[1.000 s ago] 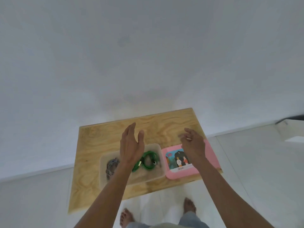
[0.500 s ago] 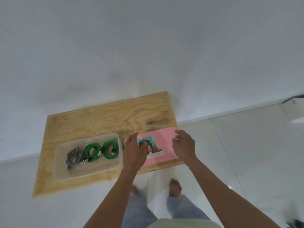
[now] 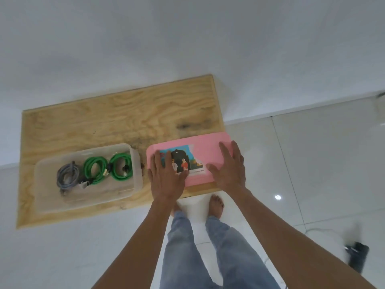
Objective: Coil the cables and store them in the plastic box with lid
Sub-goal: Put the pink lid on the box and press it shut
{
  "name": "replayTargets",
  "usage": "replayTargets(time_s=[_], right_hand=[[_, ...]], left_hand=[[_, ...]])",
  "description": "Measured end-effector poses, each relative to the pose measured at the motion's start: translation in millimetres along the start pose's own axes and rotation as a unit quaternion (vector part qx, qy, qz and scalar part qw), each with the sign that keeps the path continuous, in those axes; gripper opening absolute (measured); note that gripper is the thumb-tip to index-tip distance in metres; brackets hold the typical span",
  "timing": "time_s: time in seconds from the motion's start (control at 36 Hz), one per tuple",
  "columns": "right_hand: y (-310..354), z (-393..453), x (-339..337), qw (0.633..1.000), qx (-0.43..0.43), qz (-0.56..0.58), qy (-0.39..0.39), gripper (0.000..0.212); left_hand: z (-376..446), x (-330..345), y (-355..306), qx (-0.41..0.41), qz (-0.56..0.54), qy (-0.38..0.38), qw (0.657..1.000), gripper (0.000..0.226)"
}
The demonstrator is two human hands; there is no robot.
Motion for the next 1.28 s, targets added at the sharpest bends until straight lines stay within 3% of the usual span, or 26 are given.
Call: replayTargets(time_s=[0.11, 0.22, 0.61, 0.92, 1.08, 1.28], right_hand=[[-11.5, 6.4, -4.5, 0.999, 0.012, 0.025, -0.023, 0.081], [-16.7, 10.9, -7.1, 0.999, 0.021, 0.037, -0.026, 0.083], [-12.6, -9.8, -49.0, 0.996, 0.031, 0.051, -0.066, 0.082], [81.0, -50.2, -96.1, 0.99, -0.067, 0.023, -0.124, 0.077], [153.1, -73.7, -65.8, 0.987, -0.104, 0.041, -0.119, 0.08], [220.7, -95.0, 1.3, 0.988, -0.112, 0.065, -0.088, 0.079]], left_hand=[[1.1, -0.1, 1.0, -0.018, 0.011, -0.026, 0.999, 0.094], [4.6, 5.7, 4.1, -0.043, -0.051, -0.022, 0.998, 0.106], [-11.1, -30.1, -31.6, -0.026, -0.115, -0.057, 0.991, 0.104], [-50.2, -131.6, -17.8, -0.044, -0.11, -0.166, 0.979, 0.094], [-57.8, -183.8, 38.7, -0.072, -0.084, -0.202, 0.973, 0.089], [-57.0, -215.2, 126.5, -0.092, -0.081, -0.193, 0.974, 0.091]])
Point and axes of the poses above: each hand's wrist, its own z-axis towards the middle knuckle, its own x-axis out of the palm, y = z × x, the point moved 8 cm from there along z, towards the middle knuckle, and after that the axes turned 2 degrees about y, right-handed, at the moved point
